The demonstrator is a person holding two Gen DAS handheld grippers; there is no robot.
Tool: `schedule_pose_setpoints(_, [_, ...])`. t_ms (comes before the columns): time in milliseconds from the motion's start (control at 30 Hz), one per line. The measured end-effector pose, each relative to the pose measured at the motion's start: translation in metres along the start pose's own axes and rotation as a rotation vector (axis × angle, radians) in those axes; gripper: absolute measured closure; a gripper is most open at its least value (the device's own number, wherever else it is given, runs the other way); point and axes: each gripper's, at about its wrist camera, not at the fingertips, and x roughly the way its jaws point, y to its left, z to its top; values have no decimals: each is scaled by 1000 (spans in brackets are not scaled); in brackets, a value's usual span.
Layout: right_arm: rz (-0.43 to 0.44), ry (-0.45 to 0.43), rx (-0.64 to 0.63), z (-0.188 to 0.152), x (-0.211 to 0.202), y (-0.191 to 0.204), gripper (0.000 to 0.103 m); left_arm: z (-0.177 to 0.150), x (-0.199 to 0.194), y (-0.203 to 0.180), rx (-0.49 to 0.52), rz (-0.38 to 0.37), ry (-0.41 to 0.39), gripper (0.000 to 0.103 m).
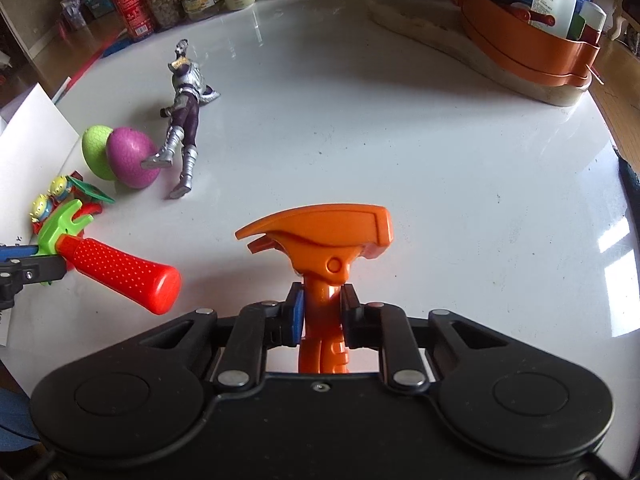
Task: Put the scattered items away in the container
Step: 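Lift the hammer and axe and carry both tools over the white box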
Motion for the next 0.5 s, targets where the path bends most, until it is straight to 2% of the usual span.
schedule_pose_setpoints(233, [16, -62, 19, 6, -24, 1, 85, 1, -22, -1, 17, 24, -35, 79])
schedule_pose_setpoints(500, [12, -78, 7, 6, -37, 11, 85, -6, -53, 7, 30, 48, -68, 79])
